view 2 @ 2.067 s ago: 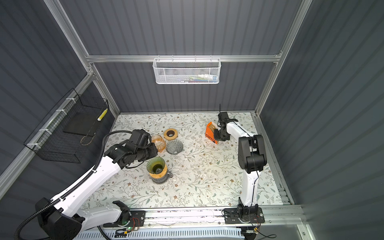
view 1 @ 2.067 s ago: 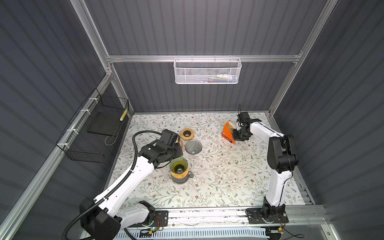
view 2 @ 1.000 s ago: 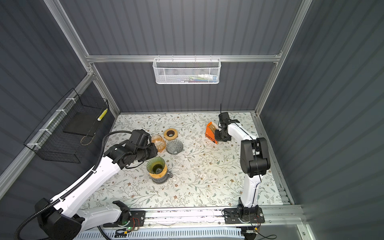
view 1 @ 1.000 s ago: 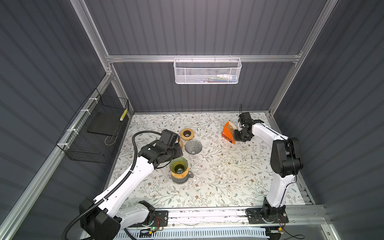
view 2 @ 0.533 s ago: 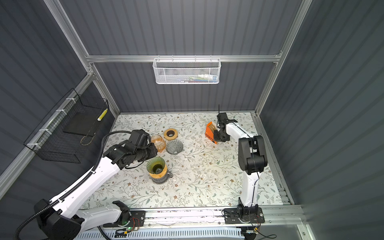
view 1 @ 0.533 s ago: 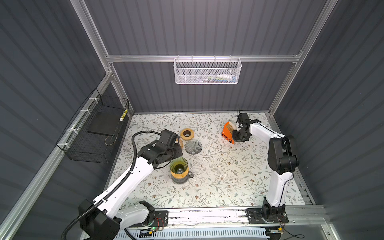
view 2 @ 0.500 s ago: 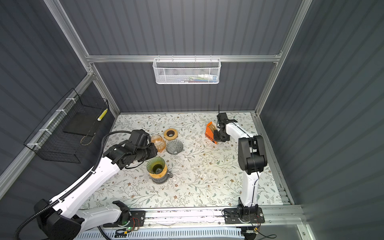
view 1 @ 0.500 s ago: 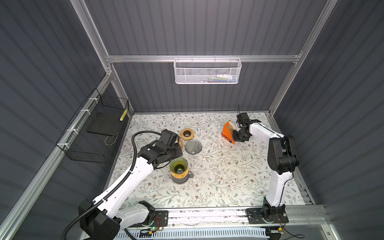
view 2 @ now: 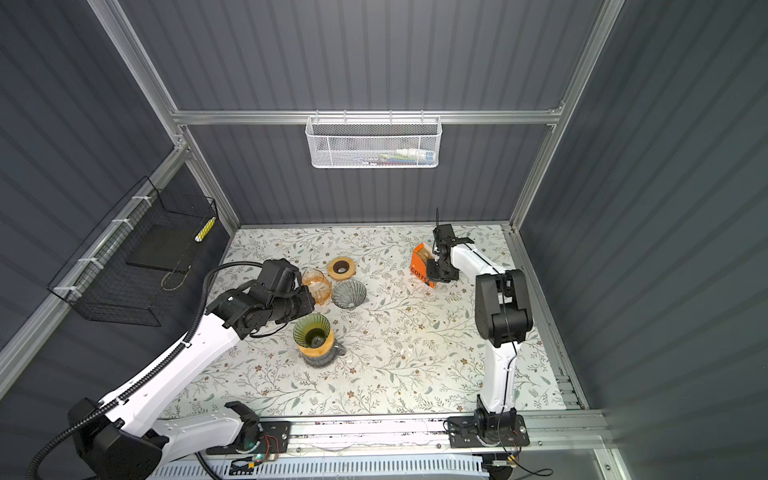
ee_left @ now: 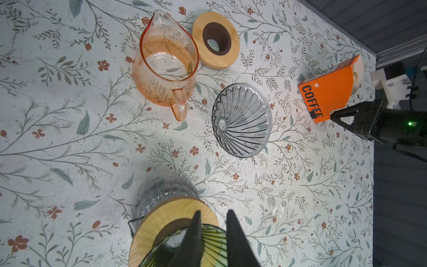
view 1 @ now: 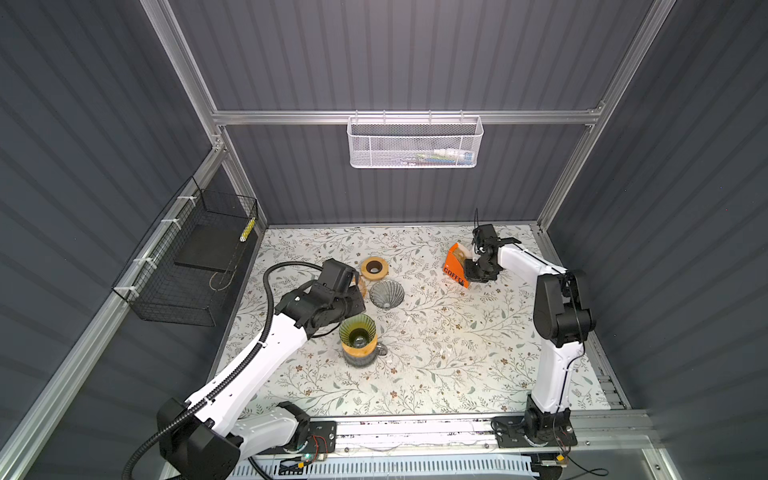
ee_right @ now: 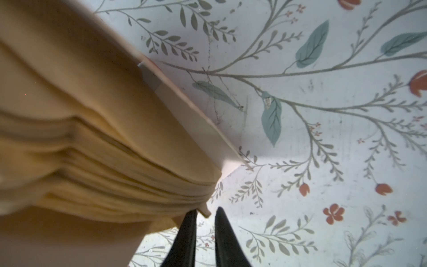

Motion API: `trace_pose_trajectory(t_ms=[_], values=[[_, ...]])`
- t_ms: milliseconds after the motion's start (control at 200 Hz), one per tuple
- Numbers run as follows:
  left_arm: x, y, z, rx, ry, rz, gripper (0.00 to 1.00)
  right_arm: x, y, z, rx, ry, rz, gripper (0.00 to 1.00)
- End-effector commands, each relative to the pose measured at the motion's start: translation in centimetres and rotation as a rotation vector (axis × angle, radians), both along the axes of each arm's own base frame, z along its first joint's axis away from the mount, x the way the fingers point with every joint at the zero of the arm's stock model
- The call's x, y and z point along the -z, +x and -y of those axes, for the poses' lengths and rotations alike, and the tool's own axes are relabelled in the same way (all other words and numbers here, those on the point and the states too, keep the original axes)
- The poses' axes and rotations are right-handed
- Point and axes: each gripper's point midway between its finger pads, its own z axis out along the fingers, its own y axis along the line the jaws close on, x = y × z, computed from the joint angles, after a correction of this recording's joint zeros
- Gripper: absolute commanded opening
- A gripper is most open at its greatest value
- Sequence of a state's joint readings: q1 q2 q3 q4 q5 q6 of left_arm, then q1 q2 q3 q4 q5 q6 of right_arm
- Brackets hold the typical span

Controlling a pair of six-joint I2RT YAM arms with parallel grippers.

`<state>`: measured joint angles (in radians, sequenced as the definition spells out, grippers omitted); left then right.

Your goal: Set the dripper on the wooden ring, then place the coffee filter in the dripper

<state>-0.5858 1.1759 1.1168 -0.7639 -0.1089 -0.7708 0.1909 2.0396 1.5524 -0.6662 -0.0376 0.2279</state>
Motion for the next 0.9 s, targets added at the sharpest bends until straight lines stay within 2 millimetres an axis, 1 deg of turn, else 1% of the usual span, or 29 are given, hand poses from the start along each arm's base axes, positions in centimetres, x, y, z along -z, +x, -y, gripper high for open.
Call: trace_pose_trajectory(t_ms=[0,140,250,355,450,655,891], values=[[0.2,-0.2,-0.3,-0.009,0.011,-0.005,0.22,0.1,0.2,-0.3,-0.001,-0.001,-0.010,0.20],[0.3,-0.3,-0.4,-0.010,0.012,-0.007,0.22,0.2,0.1,-0.3,0.000,-0.001,-0.013,0.18],[0.3,-0.3,-0.4,-0.009,0.013,-0.006,0.22,0.3,0.2,-0.5,-0.001,0.002,-0.013,0.15],[0.2,-0.3,-0.4,-0.010,0.013,-0.003,0.22,0.3,0.1,-0.5,0.000,0.004,-0.016,0.09],[0.2,-0.4,-0.4,-0.011,0.012,-0.005,0.22,0.2,0.0,-0.5,0.000,0.004,-0.012,0.00],[0.1,-0.4,-0.4,-0.012,0.008,-0.002,0.22,-0.5,-0.5,-0.3,0.005,0.004,-0.001,0.00],[0.1,-0.5,-0.5,-0.012,0.005,0.000,0.22,-1.0,-1.9,0.2,0.013,-0.007,0.002,0.00]])
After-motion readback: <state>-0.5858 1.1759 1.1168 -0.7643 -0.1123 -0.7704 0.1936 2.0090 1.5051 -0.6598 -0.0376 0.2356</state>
